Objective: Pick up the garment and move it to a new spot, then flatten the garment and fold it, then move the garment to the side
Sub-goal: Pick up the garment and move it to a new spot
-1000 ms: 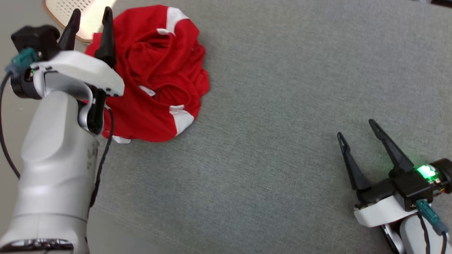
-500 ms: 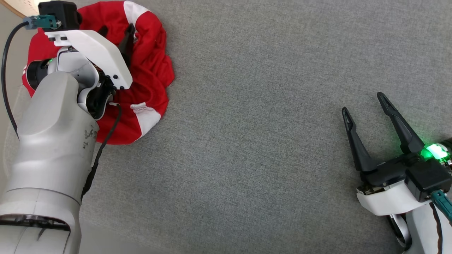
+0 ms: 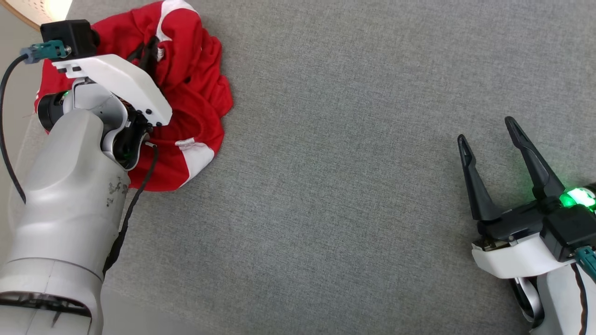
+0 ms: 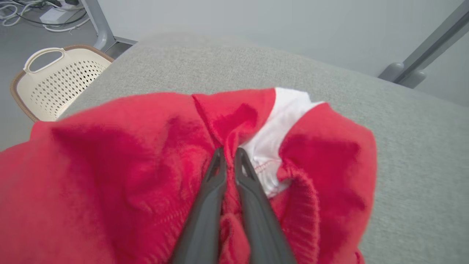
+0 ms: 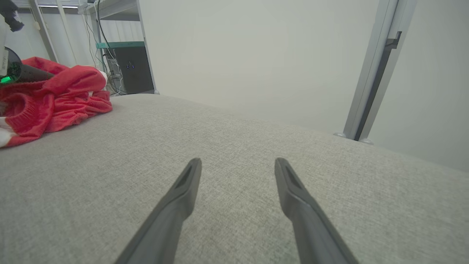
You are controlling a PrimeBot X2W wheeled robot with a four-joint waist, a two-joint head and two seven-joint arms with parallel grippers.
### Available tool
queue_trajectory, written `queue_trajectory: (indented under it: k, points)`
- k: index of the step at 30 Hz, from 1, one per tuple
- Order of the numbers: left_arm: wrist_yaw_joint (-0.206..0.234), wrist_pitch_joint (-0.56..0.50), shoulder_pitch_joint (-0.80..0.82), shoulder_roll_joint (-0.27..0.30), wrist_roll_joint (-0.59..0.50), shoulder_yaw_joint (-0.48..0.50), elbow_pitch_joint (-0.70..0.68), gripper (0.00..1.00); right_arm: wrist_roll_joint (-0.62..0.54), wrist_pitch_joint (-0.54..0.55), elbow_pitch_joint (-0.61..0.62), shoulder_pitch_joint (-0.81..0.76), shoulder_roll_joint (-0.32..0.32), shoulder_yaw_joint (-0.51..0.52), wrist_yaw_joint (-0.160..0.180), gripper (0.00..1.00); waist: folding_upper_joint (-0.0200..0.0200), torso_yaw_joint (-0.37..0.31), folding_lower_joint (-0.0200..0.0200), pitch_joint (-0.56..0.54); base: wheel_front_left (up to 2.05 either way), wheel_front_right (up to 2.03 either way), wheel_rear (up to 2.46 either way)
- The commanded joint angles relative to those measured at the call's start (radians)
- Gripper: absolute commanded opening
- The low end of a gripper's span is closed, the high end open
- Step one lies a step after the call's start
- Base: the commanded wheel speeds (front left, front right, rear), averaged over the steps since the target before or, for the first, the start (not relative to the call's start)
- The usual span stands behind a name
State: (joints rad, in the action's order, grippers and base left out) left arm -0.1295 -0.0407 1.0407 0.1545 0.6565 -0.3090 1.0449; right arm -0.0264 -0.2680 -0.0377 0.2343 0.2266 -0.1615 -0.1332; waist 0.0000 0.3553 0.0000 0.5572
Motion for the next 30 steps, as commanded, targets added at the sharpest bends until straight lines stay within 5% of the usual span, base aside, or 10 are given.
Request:
queue_trajectory:
  k: [1, 10, 17, 22, 30]
  points:
    - [-0.001, 0.033, -0.014, 0.015, 0.016, -0.012, -0.021, 0.00, 0.007, 0.005, -0.014, 0.005, -0.001, 0.009, 0.004, 1.00, 0.0000, 0.001, 0.0000, -0.014, 0.00, 0.00, 0.00]
    - [-0.001, 0.170, -0.024, 0.085, 0.059, -0.093, -0.215, 0.00, 0.021, 0.003, -0.013, -0.024, -0.039, 0.021, 0.003, 1.00, 0.0000, 0.008, 0.0000, -0.104, 0.00, 0.00, 0.00]
    - [-0.001, 0.132, -0.028, 0.158, 0.082, -0.131, -0.457, 0.00, 0.043, 0.003, -0.027, -0.043, -0.100, 0.022, 0.003, 1.00, 0.0000, -0.034, 0.0000, -0.193, 0.00, 0.00, 0.00]
    - [0.006, 0.064, -0.035, 0.197, 0.095, -0.137, -0.615, 0.00, 0.054, 0.003, -0.023, -0.037, -0.135, 0.036, 0.003, 1.00, 0.0000, -0.102, 0.0000, -0.237, 0.00, 0.00, 0.00]
    - [0.045, -0.058, -0.049, 0.249, 0.099, -0.154, -0.889, 0.00, 0.078, 0.003, 0.004, -0.014, -0.170, 0.064, 0.003, 1.00, 0.0000, -0.336, 0.0000, -0.286, 0.00, 0.00, 0.00]
